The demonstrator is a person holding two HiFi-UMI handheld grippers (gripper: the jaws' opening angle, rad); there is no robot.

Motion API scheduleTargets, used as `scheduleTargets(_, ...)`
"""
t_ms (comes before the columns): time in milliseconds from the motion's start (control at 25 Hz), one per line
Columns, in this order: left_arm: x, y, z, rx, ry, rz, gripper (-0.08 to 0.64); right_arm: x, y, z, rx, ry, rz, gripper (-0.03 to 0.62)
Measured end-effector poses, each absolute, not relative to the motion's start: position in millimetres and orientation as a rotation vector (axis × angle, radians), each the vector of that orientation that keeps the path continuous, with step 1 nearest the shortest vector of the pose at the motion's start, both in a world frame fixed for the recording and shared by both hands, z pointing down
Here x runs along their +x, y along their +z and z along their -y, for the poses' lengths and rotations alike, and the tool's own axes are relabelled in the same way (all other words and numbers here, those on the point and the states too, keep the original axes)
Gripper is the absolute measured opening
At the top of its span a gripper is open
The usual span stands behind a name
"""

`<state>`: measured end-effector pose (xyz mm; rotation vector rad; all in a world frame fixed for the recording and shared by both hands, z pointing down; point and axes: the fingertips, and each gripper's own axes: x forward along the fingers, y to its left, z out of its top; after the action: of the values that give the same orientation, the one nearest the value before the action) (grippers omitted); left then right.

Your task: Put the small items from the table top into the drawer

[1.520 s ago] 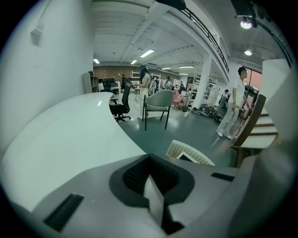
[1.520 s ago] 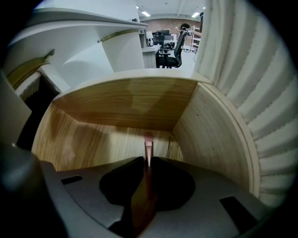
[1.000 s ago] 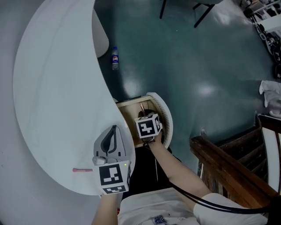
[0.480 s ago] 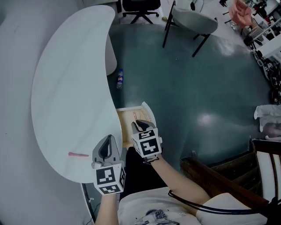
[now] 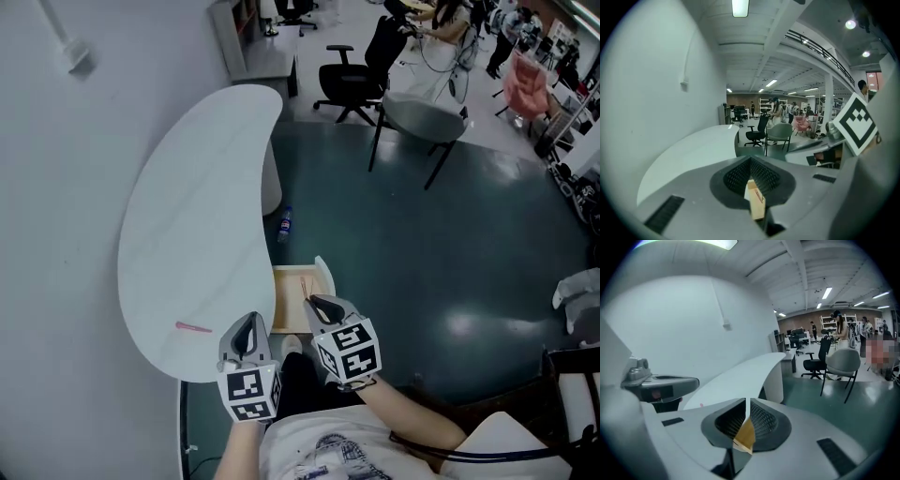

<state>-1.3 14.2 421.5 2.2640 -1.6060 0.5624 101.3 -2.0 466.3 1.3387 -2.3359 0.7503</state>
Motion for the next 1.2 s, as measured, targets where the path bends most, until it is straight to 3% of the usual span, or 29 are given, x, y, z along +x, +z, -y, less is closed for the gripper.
scheduleTargets(560,-9,367,-90,2.241,0.477,1.733,0.034,87,373,-69,1.207,0.524,2.535,0.021)
scheduleTargets(1200,-88,309,-124,2.286,0.377,1.821,0.034,21,314,-96,1.244,0.383,2.595,0.021)
